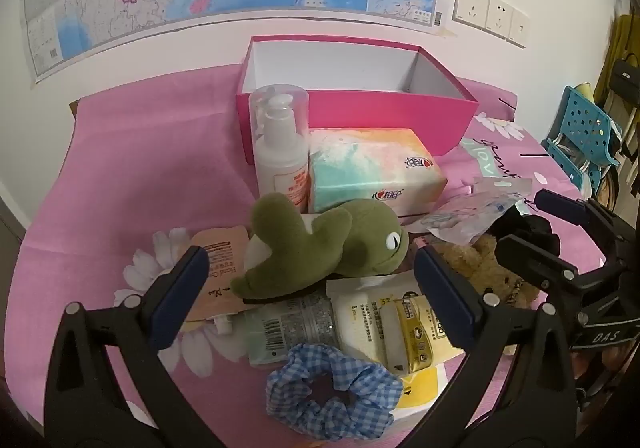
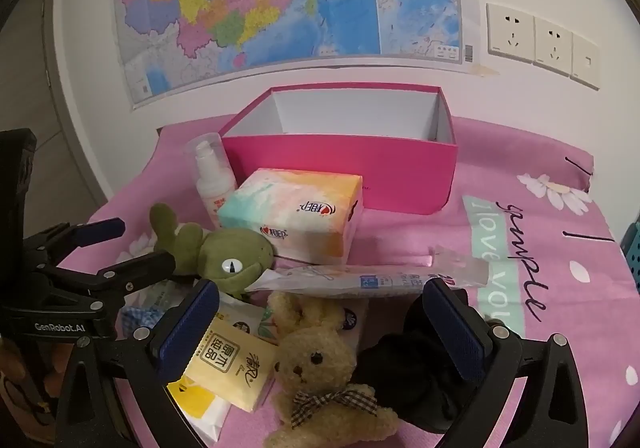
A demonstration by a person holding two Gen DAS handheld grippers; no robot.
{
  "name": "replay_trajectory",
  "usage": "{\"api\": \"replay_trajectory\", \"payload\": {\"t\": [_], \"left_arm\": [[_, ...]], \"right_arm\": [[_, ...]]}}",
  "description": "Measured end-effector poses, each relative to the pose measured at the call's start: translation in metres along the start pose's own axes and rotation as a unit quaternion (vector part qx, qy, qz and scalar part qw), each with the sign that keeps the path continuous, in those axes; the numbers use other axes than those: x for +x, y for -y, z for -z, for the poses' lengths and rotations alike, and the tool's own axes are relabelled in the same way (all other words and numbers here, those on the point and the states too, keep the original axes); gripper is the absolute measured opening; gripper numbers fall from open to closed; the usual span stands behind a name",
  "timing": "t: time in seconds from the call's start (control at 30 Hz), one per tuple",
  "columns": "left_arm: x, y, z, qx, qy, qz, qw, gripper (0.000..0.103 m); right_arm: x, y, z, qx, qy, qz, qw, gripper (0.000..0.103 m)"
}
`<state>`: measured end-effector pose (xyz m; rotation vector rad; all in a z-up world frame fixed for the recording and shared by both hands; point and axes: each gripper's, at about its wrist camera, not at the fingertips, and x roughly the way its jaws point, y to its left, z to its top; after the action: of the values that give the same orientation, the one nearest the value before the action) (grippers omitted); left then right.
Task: Organize soft objects
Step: 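Move both tools toward the green frog plush, then close both tools on the green frog plush and lift it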
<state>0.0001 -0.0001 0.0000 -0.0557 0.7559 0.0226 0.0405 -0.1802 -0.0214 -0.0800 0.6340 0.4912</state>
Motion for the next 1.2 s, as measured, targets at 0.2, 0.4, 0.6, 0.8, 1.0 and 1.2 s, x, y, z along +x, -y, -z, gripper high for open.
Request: {"api": "replay_trajectory", "payload": {"t": [0.2, 0.4, 0.6, 0.8, 1.0, 1.2], "left_arm": [[0.004, -0.002, -0.001, -0.004, -0.004, 0.000, 1.0000, 0.102], [0.009, -0.016, -0.001, -0.006, -0.008, 0.004, 0.9999, 0.102], [0.017, -0.028, 0.000, -0.007, -0.029, 0.021, 0.9993, 0.102], [0.024, -0.039, -0.004, 0.006, -0.029, 0.040, 0.9987, 0.101], [0.026, -0.040, 0.000, 0.018, -0.044, 0.064, 0.9968, 0.091], [0.033, -0.049, 0.005, 0.008, -0.084, 0.087, 0.9926, 0.067]], "right_arm": [[0.005, -0.005, -0.001, 0.001, -0.006, 0.001, 1.000, 0.103], [0.011, -0.001, -0.004, -0.003, -0.015, -0.014, 1.000, 0.103], [0.019, -0.012, -0.010, -0.040, 0.002, -0.033, 0.999, 0.103], [0.044, -0.025, -0.023, -0.059, -0.033, -0.065, 0.996, 0.086], [0.085, -0.038, -0.035, -0.043, -0.079, -0.093, 0.992, 0.080], [0.124, -0.044, -0.030, -0.016, -0.155, -0.144, 0.977, 0.080]]}}
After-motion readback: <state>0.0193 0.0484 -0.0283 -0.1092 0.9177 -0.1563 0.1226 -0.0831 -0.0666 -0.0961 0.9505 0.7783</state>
